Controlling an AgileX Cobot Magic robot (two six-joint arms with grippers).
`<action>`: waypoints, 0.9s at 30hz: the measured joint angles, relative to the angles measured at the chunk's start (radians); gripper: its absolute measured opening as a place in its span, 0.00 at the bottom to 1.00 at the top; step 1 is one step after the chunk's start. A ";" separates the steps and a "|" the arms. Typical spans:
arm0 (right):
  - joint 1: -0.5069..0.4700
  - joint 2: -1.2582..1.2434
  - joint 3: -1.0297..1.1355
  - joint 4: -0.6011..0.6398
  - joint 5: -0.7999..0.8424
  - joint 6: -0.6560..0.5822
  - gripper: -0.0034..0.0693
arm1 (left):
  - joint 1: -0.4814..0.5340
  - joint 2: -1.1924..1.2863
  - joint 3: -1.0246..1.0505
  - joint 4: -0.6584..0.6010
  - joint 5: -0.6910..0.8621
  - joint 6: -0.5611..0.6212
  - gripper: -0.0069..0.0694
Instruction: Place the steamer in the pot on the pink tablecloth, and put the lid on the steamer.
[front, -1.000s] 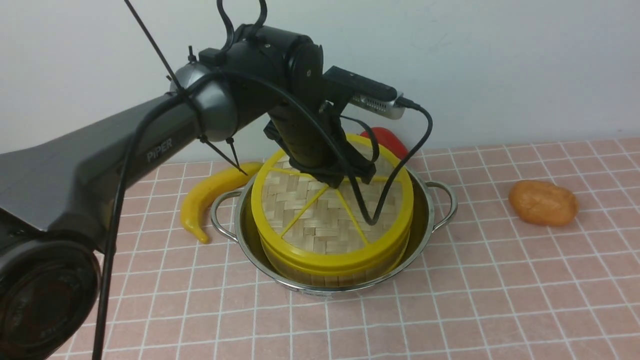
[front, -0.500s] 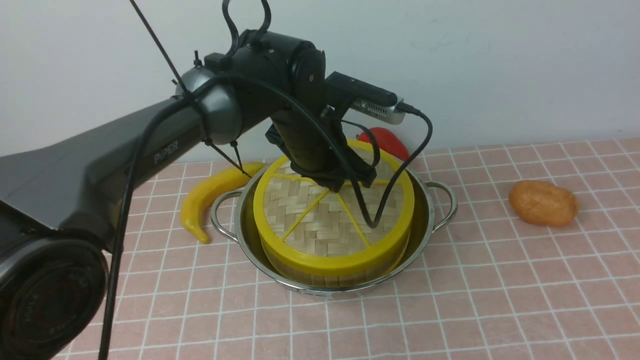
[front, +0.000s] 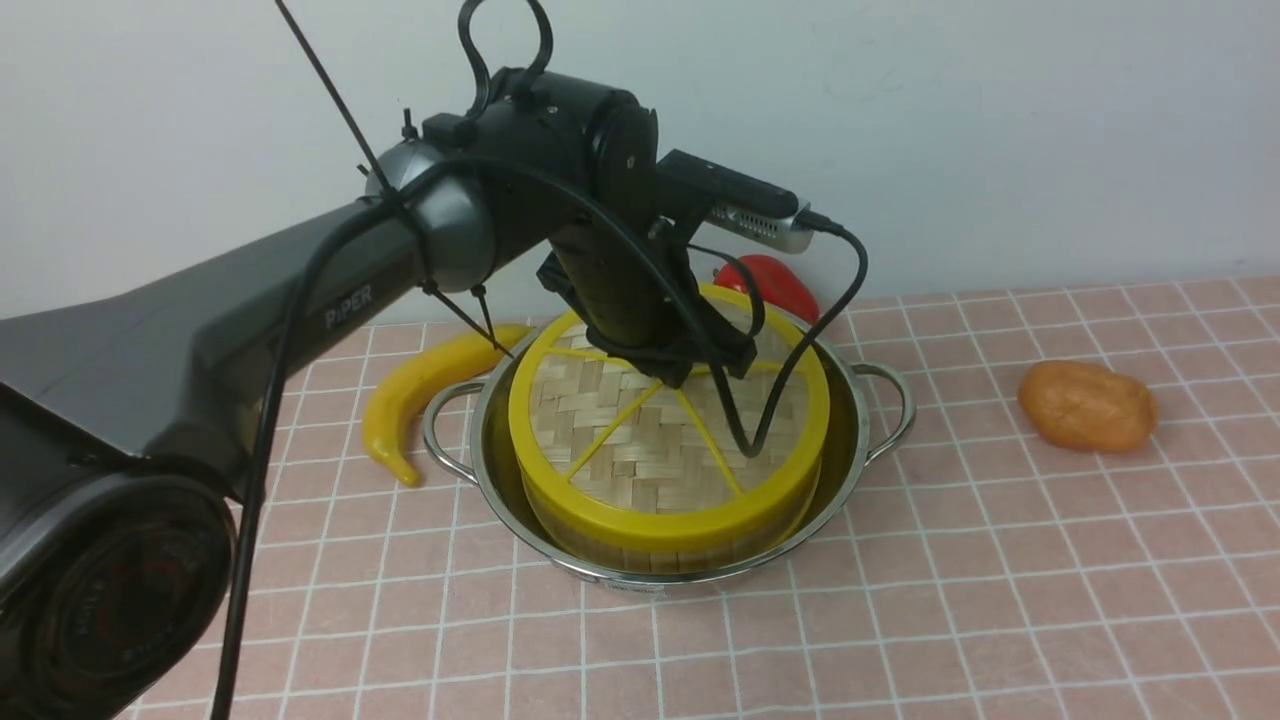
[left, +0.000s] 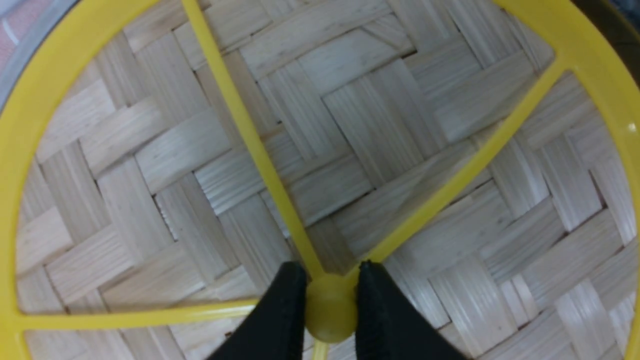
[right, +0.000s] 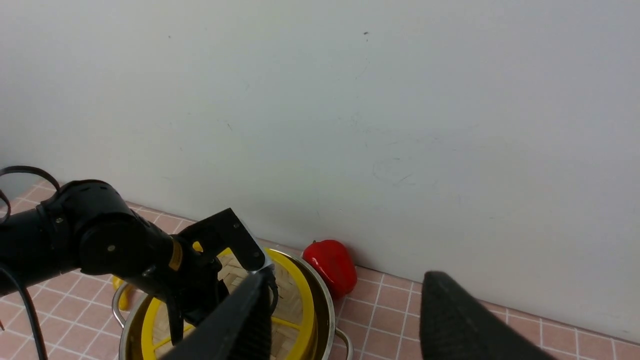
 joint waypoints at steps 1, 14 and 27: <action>0.000 0.000 0.000 0.000 0.000 0.000 0.61 | 0.000 0.000 0.000 0.000 0.000 0.000 0.26; 0.000 0.000 0.000 0.000 0.000 0.000 0.61 | -0.001 0.027 -0.187 0.139 0.138 0.000 0.96; 0.000 -0.063 0.059 -0.081 -0.006 -0.079 0.57 | -0.001 -0.235 -0.384 -0.107 0.203 0.004 0.69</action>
